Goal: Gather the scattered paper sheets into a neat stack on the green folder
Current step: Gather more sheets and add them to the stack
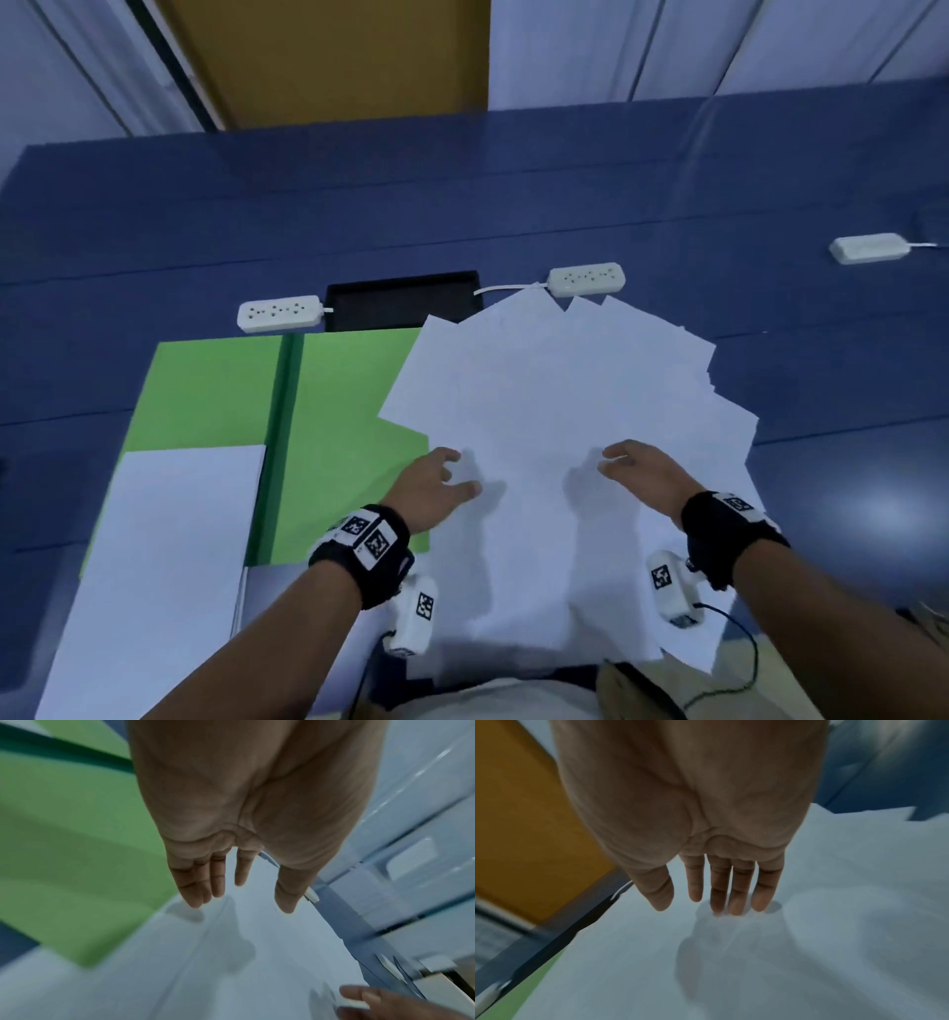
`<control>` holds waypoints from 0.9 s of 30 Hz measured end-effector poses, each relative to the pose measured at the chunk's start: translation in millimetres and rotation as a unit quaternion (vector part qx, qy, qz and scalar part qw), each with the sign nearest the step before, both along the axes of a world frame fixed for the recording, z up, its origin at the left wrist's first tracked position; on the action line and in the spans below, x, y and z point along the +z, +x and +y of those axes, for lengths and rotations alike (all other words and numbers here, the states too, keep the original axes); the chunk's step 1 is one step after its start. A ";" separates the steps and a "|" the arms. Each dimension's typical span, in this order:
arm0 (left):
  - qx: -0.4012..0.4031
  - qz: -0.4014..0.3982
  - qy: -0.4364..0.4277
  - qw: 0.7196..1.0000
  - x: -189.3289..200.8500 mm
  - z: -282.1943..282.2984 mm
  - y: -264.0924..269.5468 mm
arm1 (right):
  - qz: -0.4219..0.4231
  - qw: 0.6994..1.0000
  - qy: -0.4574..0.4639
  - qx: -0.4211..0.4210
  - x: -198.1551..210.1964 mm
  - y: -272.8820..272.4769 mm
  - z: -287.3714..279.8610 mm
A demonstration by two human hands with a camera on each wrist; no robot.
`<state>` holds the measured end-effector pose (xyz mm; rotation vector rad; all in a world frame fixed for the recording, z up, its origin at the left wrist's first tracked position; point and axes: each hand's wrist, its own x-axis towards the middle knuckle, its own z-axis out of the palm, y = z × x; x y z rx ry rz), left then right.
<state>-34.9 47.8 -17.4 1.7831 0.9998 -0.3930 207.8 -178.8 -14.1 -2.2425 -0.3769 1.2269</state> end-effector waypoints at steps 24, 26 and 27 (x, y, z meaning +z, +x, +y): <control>-0.053 0.040 0.347 0.935 27.7 -71.0 70.9 | -0.185 0.972 0.145 0.020 -24.6 36.9 -49.6; -0.075 -0.030 0.334 0.939 40.3 -69.9 69.2 | -0.268 0.942 0.167 0.112 -5.5 38.6 -46.2; -0.094 -0.069 0.316 0.941 44.0 -68.2 68.7 | -0.275 0.932 0.172 0.159 2.0 39.7 -43.2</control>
